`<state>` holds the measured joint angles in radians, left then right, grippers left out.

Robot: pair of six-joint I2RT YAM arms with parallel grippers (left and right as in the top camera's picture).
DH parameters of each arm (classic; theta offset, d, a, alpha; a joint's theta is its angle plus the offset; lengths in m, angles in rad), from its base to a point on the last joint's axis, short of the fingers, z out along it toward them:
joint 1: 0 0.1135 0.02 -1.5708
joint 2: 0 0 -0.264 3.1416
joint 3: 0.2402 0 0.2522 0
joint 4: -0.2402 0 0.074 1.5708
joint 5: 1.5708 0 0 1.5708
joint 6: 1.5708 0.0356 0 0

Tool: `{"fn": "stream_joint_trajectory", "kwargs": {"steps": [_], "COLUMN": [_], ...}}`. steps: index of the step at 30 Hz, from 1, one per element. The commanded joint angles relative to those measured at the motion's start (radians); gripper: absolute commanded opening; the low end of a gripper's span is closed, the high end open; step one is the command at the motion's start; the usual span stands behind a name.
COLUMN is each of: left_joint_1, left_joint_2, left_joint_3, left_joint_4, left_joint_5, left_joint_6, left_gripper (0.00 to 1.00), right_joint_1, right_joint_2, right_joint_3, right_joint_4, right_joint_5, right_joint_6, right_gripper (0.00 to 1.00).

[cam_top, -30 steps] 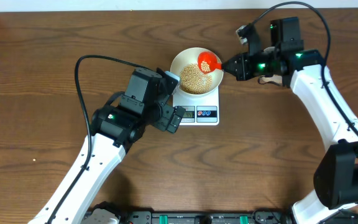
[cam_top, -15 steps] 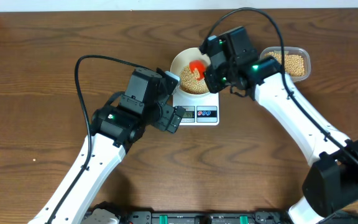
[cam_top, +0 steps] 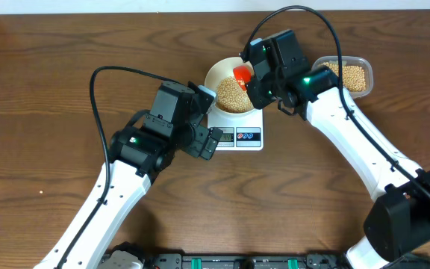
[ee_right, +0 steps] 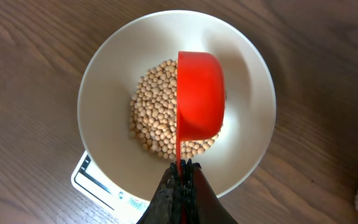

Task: Scoop item into bowl and weigh 50g on scale

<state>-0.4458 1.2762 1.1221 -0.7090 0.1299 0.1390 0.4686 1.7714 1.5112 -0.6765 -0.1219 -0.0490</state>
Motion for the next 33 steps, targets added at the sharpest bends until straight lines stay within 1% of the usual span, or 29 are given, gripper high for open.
{"fn": "stream_joint_trajectory", "kwargs": {"steps": [1, 5, 9, 14, 20, 29, 33], "left_joint_1": [0.003, 0.003, 0.003, 0.003, 0.003, 0.003, 0.003], "left_joint_2": [-0.002, -0.002, -0.002, -0.002, -0.002, -0.002, -0.002], "left_joint_3": [-0.004, -0.004, -0.004, -0.004, -0.004, -0.004, -0.004], "left_joint_4": [-0.002, -0.002, -0.002, -0.002, -0.002, -0.002, -0.002], "left_joint_5": [0.005, 0.005, 0.005, 0.005, 0.005, 0.005, 0.005], "left_joint_6": [0.01, 0.01, 0.01, 0.01, 0.01, 0.01, 0.01], "left_gripper": [0.97, 0.98, 0.97, 0.97, 0.98, 0.97, 0.97], "right_joint_1": [-0.005, -0.023, -0.07, -0.169, -0.235, -0.239, -0.219], "right_joint_2": [-0.029, -0.029, -0.029, -0.029, -0.029, -0.029, -0.029], "right_joint_3": [0.024, 0.024, 0.024, 0.024, 0.024, 0.024, 0.024], "right_joint_4": [0.0, 0.003, 0.008, 0.022, 0.022, 0.012, -0.005], "right_joint_5": [-0.047, -0.093, -0.204, -0.386, -0.518, -0.542, -0.486], "right_joint_6": [-0.011, 0.003, 0.019, 0.053, 0.052, 0.051, 0.033], "right_gripper": [0.01, 0.01, 0.01, 0.01, 0.01, 0.01, 0.01]}}
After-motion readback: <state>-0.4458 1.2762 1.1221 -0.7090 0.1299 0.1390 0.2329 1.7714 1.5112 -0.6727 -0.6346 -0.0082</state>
